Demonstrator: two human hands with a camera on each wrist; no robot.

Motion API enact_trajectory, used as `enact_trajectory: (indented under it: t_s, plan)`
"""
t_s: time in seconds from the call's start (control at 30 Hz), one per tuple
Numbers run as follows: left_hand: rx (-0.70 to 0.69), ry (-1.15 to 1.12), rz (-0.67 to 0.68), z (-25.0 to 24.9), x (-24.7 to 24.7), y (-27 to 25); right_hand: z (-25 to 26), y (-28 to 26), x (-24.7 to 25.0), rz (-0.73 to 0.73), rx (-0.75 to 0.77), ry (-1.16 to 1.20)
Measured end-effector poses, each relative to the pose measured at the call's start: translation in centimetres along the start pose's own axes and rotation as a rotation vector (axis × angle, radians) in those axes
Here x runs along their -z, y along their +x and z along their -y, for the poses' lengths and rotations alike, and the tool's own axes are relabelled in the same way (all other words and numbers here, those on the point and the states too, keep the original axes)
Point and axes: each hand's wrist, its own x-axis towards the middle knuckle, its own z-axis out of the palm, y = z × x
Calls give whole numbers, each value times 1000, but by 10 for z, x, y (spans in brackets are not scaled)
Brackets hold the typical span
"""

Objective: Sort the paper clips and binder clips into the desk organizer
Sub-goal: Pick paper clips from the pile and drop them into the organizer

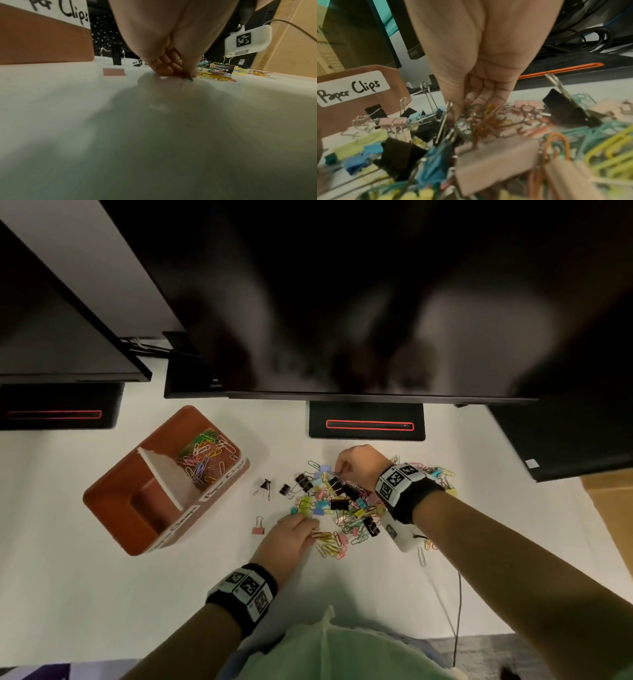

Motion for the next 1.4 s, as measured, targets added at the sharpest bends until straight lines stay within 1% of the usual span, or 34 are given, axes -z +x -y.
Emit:
enact_trajectory:
  t_s: [0.13, 0.23, 0.33, 0.4, 0.47, 0.57, 0.67, 0.77, 0.83, 0.9, 0.93, 1.0, 1.03, 1.07, 1.1, 1.17, 1.23, 1.27, 1.33, 1.4]
  plan:
    - [70, -85, 77, 0, 3, 2, 2, -2, -2, -3, -9, -3]
    - [70, -85, 65, 2, 4, 3, -1, -3, -2, -21, -12, 17]
    - [-1, -38, 31, 1, 5, 3, -3, -8, 0, -60, 3, 32]
    - [-93, 64, 27, 2, 6, 2, -4, -12, 3, -130, 36, 48]
    - [-132, 157, 18, 2, 6, 4, -4, -18, 7, -195, 73, 61]
    - [-131, 203, 17, 8, 3, 8, 1, -26, 14, -233, 124, 69]
    - [-128, 151, -10, 9, 7, 9, 11, -29, 19, -264, 185, 86]
    - [-100, 33, -117, -1, 27, -1, 31, -25, 25, -303, 270, 96]
    - [-65, -24, -199, -5, 51, -12, 54, -19, 28, -315, 327, 99]
    - [-23, -79, -320, -6, 86, -26, 84, -11, 31, -339, 397, 104]
    - [7, -88, -404, -3, 104, -32, 101, -6, 31, -350, 434, 105]
    - [121, -51, -565, 10, 138, -40, 137, 5, 31, -350, 492, 117]
    - [198, -42, -612, 19, 153, -42, 155, 11, 30, -342, 511, 124]
    - [275, -55, -631, 28, 165, -42, 171, 18, 27, -334, 521, 125]
    - [344, -87, -632, 38, 175, -41, 186, 25, 24, -322, 519, 120]
    - [447, -142, -591, 49, 187, -38, 207, 38, 17, -275, 469, 101]
    - [477, -75, -553, 50, 192, -35, 211, 43, 13, -244, 408, 105]
    - [451, -39, -554, 47, 192, -35, 206, 41, 12, -258, 400, 119]
    - [322, -15, -548, 36, 183, -37, 184, 26, 12, -313, 429, 131]
    - [221, -53, -444, 25, 160, -39, 152, 4, 7, -312, 448, 127]
